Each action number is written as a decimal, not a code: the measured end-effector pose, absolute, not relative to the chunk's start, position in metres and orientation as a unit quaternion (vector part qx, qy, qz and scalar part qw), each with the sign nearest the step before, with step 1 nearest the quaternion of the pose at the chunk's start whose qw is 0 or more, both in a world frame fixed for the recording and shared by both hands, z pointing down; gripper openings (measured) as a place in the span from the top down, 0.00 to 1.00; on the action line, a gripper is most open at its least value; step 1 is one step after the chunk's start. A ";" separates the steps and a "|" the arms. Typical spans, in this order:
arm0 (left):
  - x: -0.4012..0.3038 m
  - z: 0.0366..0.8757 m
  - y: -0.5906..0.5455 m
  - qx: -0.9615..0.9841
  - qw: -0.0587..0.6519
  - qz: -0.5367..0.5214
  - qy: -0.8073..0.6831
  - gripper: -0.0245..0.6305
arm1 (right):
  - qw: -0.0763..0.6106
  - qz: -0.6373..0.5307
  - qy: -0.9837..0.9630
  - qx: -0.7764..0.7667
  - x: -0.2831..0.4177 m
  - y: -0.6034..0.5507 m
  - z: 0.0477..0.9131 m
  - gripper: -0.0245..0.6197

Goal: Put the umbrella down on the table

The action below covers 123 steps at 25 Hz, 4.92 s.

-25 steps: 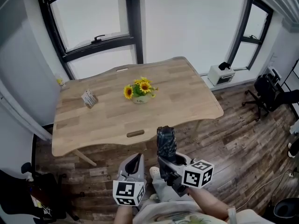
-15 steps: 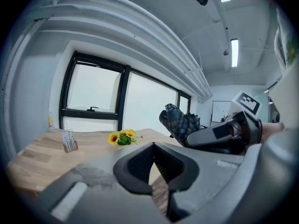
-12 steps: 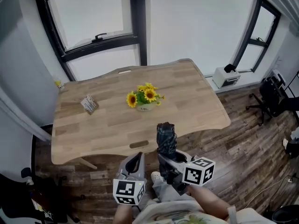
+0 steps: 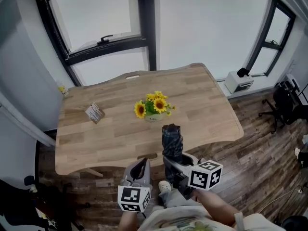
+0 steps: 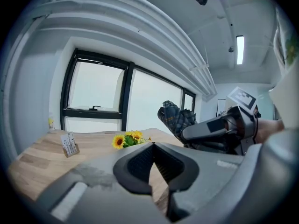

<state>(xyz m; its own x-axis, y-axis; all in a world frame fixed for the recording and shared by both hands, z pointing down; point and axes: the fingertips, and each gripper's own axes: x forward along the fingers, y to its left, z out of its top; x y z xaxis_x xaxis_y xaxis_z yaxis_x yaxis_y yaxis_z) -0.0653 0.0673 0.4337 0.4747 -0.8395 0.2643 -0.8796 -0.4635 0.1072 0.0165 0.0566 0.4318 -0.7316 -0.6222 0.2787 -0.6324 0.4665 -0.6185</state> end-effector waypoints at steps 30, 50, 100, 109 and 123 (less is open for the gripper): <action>-0.075 0.446 0.014 0.820 0.120 0.103 -0.550 0.96 | 0.012 0.391 -0.855 0.340 0.013 -0.016 0.452 0.64; -0.091 0.453 -0.012 0.817 0.124 0.108 -0.553 0.96 | 0.032 0.412 -0.842 0.347 0.001 -0.047 0.480 0.64; -0.098 0.478 -0.078 0.807 0.160 0.125 -0.555 0.96 | 0.098 0.467 -0.811 0.337 -0.013 -0.101 0.550 0.64; -0.096 0.483 -0.081 0.805 0.167 0.129 -0.554 0.96 | 0.105 0.475 -0.807 0.335 -0.012 -0.104 0.558 0.64; -0.095 0.487 -0.089 0.806 0.171 0.137 -0.550 0.96 | 0.116 0.484 -0.801 0.332 -0.015 -0.106 0.571 0.64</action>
